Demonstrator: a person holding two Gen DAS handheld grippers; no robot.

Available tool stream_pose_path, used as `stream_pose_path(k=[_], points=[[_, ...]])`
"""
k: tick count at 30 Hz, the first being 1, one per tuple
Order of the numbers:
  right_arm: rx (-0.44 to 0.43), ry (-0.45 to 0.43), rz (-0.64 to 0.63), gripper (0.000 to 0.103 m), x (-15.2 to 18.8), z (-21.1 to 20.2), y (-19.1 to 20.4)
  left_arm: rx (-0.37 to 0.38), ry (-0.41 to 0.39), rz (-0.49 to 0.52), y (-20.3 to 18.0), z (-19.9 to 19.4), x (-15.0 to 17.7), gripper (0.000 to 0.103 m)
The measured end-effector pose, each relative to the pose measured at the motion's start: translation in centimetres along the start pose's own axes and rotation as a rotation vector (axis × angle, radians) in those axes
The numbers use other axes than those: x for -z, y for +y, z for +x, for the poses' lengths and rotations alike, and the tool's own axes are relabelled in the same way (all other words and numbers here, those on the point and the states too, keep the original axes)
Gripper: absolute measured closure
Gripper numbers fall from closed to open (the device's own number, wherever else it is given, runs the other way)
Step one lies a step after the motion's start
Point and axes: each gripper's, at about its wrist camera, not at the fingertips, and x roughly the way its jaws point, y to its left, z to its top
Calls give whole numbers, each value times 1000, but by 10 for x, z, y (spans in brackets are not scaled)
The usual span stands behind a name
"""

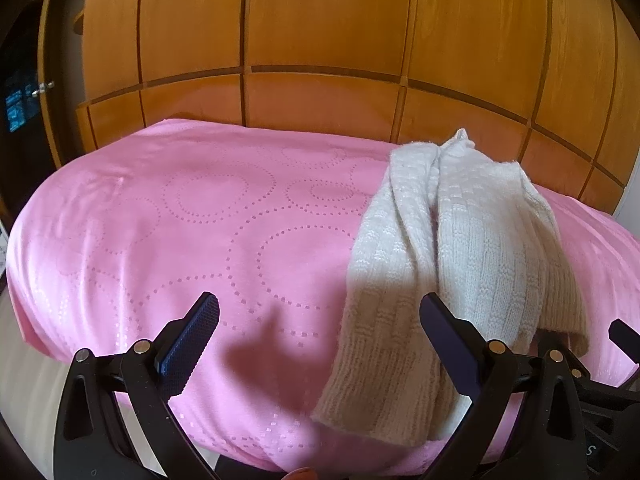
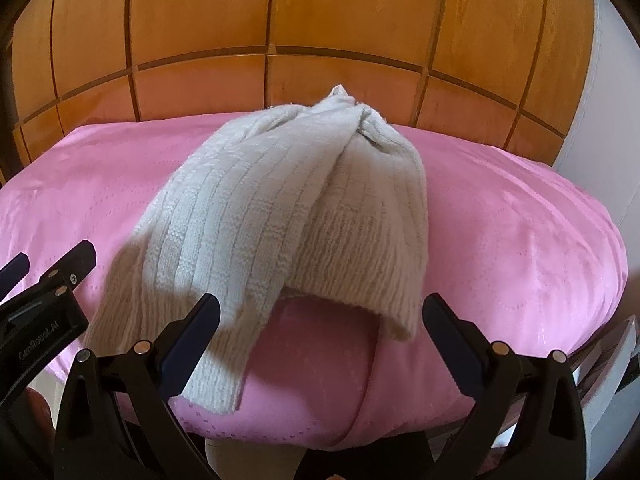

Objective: Fold small clothes

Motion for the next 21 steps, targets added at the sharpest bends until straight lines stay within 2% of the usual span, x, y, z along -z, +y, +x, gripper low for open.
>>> stream_pose_path(k=[8,15,21], points=[[-55,-30,14,2,4,-18,-7,-1,-13,-7,1,-6,-3,4],[-47,-31,34,2,11,-29,-13,0,-33,-9,-1,-12,-5,4],[-124,-54,41,2,14,-40,-15,-3,-46,-16,0,-15,-8,4]])
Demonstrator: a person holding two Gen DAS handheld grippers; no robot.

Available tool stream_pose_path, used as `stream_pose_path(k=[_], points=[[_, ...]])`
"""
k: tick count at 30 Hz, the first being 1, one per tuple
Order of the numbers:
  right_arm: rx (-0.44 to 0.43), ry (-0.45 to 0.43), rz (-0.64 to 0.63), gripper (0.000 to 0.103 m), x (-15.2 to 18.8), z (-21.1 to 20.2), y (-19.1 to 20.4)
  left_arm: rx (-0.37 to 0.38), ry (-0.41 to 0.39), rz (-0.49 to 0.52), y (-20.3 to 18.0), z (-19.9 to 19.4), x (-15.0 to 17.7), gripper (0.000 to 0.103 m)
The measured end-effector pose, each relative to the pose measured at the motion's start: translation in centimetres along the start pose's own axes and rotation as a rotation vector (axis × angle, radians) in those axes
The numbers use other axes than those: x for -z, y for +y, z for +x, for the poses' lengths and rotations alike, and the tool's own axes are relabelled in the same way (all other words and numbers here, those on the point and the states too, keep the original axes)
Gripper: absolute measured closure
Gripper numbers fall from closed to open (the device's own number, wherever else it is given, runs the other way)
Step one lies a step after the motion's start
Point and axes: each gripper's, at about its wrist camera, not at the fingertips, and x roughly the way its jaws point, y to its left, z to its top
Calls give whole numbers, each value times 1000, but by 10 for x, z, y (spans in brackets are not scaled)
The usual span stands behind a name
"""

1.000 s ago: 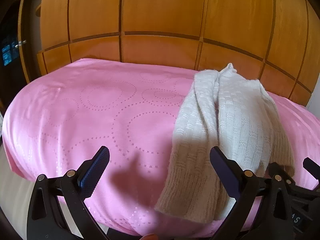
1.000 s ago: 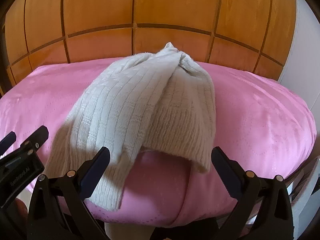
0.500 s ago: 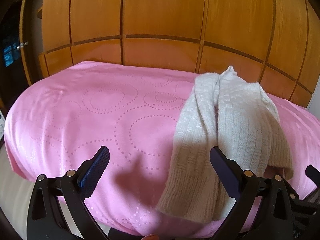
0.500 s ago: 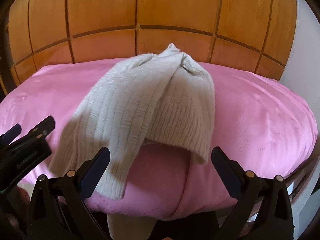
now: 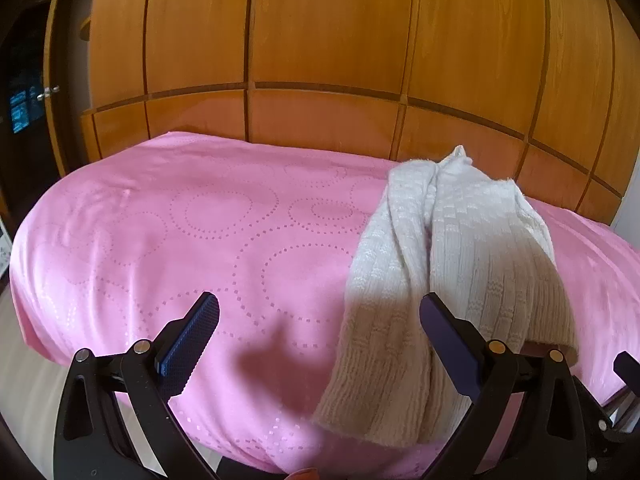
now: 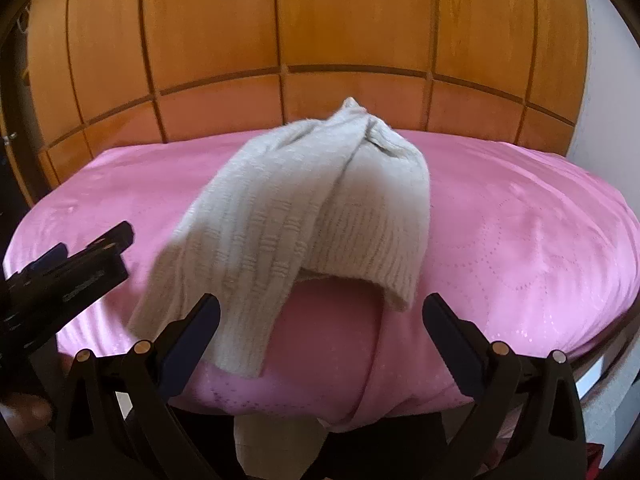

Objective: Fold small clothes

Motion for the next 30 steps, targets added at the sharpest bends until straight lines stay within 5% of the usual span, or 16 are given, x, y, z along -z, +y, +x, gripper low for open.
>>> stream_pose_path(k=[30], points=[[-182,12,13,4,-7,18,-5,-22,66,-13,4,19,6,4]])
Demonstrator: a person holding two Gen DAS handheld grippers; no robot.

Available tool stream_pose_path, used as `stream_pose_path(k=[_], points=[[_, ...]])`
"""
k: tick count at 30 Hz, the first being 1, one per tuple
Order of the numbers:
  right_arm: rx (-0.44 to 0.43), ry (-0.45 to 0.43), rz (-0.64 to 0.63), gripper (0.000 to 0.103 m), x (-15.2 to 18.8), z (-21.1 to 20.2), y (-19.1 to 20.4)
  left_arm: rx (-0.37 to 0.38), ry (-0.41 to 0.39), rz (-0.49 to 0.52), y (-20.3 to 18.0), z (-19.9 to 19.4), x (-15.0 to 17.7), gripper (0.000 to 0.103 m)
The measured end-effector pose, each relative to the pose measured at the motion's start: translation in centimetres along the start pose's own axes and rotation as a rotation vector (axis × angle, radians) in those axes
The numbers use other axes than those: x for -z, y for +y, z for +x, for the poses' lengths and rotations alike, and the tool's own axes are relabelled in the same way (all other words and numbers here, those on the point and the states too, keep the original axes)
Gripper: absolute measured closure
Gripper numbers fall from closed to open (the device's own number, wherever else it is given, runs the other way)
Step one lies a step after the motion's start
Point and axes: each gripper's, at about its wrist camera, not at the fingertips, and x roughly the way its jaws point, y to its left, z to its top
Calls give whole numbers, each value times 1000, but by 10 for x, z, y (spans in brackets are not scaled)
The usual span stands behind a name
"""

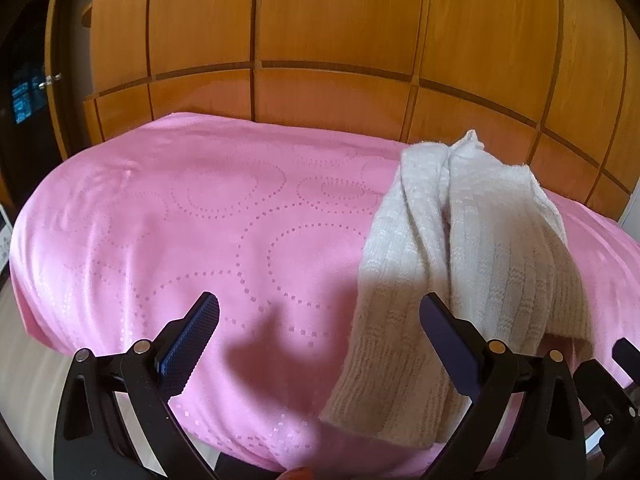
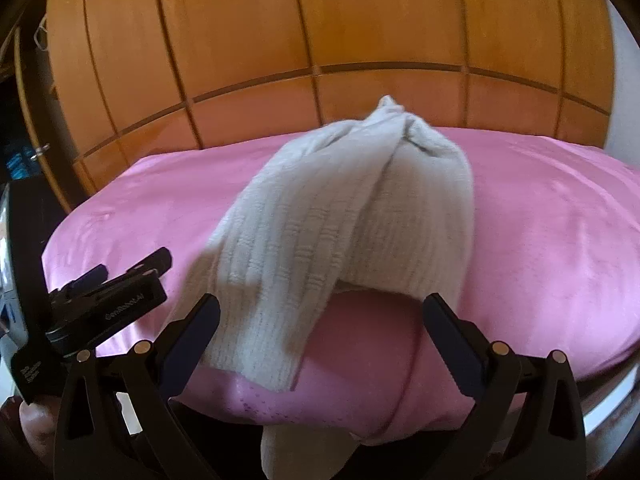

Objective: Fold small clothes

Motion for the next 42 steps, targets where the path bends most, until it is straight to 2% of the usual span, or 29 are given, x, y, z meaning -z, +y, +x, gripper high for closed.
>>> stream_pose_path(k=[1,3,5,9,12,13,16,17,18,19,20,22,25,28,30,34,37,39,41,42], points=[[-22,13,0,7,-1,4,-2,-3,4,0,1,2,0,4],[-61,50,1,24,-1,13,-3,-1,14,1,3,4,1,4],[-98,96,-1,27,-1,23,-3,4,22,-3,7,8,-1,4],[-157,170,-3,35,3,44,0,62,21,-15,12,8,-4,4],[-204,230,31,39,3,64,1,146,32,-16,14,8,-4,4],[-200,242,28,39,4,69,1,178,45,-3,12,9,-3,4],[-193,276,51,39,5,85,0,209,84,29,9,19,2,4],[-188,266,34,46,6,86,1,221,96,25,8,21,3,4],[-179,258,5,65,5,87,4,228,110,12,10,25,4,4],[-183,253,-31,76,5,88,8,230,118,6,11,27,4,4],[-203,263,-54,96,5,89,12,233,130,-2,13,30,5,4],[-230,271,-106,97,2,86,17,233,150,-24,17,36,5,4],[-249,175,-133,97,-22,53,5,260,158,-41,21,39,2,4],[-154,19,-116,97,-60,12,-35,317,165,-13,16,38,1,4],[-5,-84,-88,97,-91,-10,-77,336,172,32,2,38,4,5],[270,-174,11,97,-134,-19,-162,320,197,111,-23,47,11,6],[488,-186,76,97,-158,-9,-227,287,227,165,-33,54,18,26],[567,-165,141,97,-168,2,-267,260,219,186,-33,57,19,38],[660,-134,200,97,-174,19,-306,284,215,170,-27,56,15,70],[689,-118,226,97,-175,26,-322,297,219,157,-25,57,11,79]])
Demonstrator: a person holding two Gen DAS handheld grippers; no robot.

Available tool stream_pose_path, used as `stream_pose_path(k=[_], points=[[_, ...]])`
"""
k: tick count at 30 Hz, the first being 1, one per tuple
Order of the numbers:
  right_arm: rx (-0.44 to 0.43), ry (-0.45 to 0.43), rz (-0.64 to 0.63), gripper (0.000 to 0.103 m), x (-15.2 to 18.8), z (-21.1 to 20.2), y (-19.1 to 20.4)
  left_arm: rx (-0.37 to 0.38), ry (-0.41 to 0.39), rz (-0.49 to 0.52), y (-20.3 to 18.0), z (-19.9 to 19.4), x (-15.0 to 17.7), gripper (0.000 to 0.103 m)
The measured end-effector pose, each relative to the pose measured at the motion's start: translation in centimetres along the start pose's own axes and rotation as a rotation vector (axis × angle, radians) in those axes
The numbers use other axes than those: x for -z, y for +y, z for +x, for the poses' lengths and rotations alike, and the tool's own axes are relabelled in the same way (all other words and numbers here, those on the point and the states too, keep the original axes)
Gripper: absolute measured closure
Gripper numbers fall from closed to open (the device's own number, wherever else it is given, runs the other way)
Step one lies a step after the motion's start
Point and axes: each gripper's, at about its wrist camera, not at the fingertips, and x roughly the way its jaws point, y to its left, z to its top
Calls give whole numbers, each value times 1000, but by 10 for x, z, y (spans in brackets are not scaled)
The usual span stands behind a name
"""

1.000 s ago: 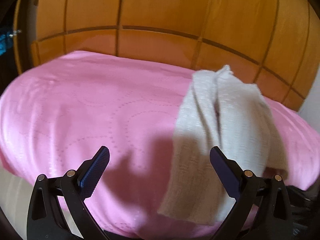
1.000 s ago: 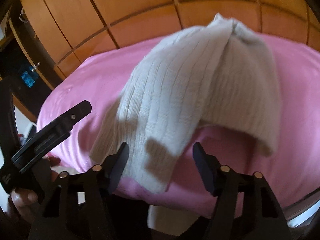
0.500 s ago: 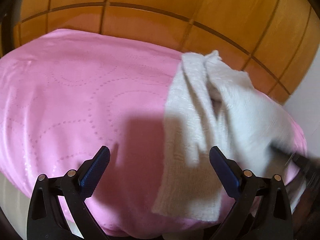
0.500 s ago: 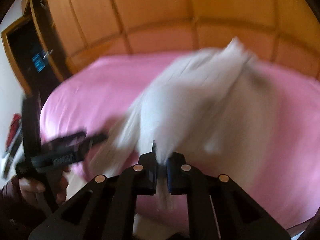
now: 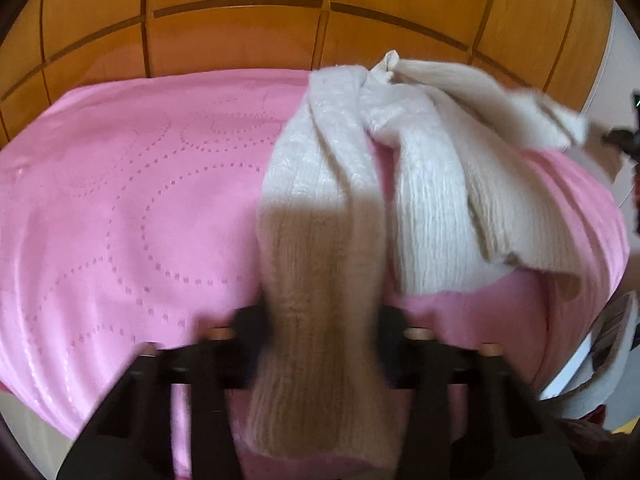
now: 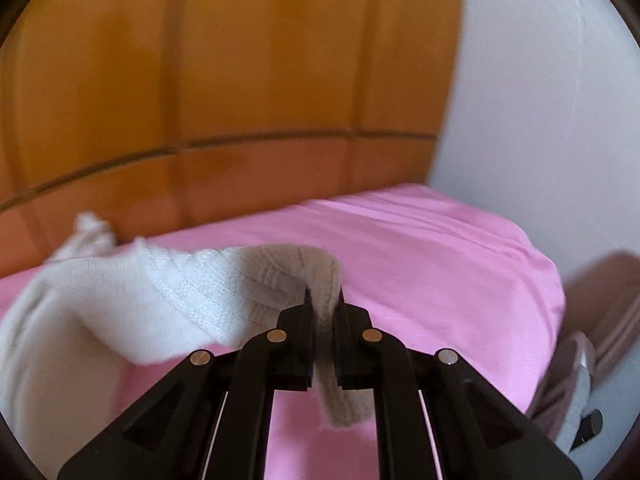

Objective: Fold small clothes

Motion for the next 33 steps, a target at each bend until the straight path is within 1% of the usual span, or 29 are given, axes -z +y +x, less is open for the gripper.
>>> stream_pose_path(k=[2,4,5,6,7,8,9,10,11,12,13,14,15,16,17,18,19,20,21,22,24,26,27,29,30,31,32,33], points=[[51,57,42,96,-3,33,-10,12,-15,-29,11,-4,-12,83],[49,110,86,94,-1,57,-10,-9,-58,-61,32,-11,-32,83],[54,115,94,89,-4,63,-6,-17,-77,-80,37,-14,-37,83],[59,111,101,77,-2,65,-6,-31,-97,-105,48,-17,-47,83],[48,104,105,66,2,62,-4,-63,-132,-135,65,-21,-63,83],[28,101,105,47,4,57,1,-95,-156,-152,78,-23,-75,83],[1,95,107,41,6,53,-1,-128,-176,-170,91,-24,-88,83],[-28,87,98,41,12,43,6,-175,-205,-207,111,-24,-107,83],[-54,92,85,41,17,35,15,-197,-218,-230,121,-25,-116,80],[-94,103,78,41,24,28,19,-244,-234,-266,135,-24,-128,76],[-185,134,81,41,35,19,27,-303,-251,-308,148,-25,-140,66],[-237,156,80,41,40,11,31,-314,-267,-336,155,-28,-146,48],[-300,185,73,41,49,5,38,-292,-287,-362,157,-33,-151,37],[-378,222,68,41,60,-1,49,-246,-341,-387,156,-42,-149,26],[-448,258,72,41,69,-5,57,-222,-364,-389,154,-48,-146,25],[-520,299,79,42,78,-8,65,-169,-356,-368,147,-47,-146,25],[-605,351,88,43,93,-12,77,-122,-331,-346,139,-47,-141,25],[-661,386,98,45,103,-15,86,-63,-306,-324,129,-43,-134,25],[-708,420,105,49,113,-18,95,2,-290,-308,118,-39,-125,25],[-760,463,109,51,125,-20,107,81,-263,-292,107,-34,-116,25],[-822,497,131,54,137,-21,120,262,-163,-253,79,-17,-94,25],[-867,538,174,56,146,-19,131,356,-104,-228,59,-3,-80,25],[-880,548,192,56,148,-14,135,417,-48,-219,45,8,-71,25],[-896,543,214,56,149,-13,142,488,12,-208,30,22,-62,25],[-910,547,226,56,149,-12,144,508,30,-200,22,27,-58,25],[-938,561,241,56,151,-13,147,520,49,-182,13,34,-55,30],[-956,569,240,56,153,-14,149,525,63,-171,7,39,-51,52],[-972,572,216,56,155,-19,155,527,86,-162,3,46,-50,64]])
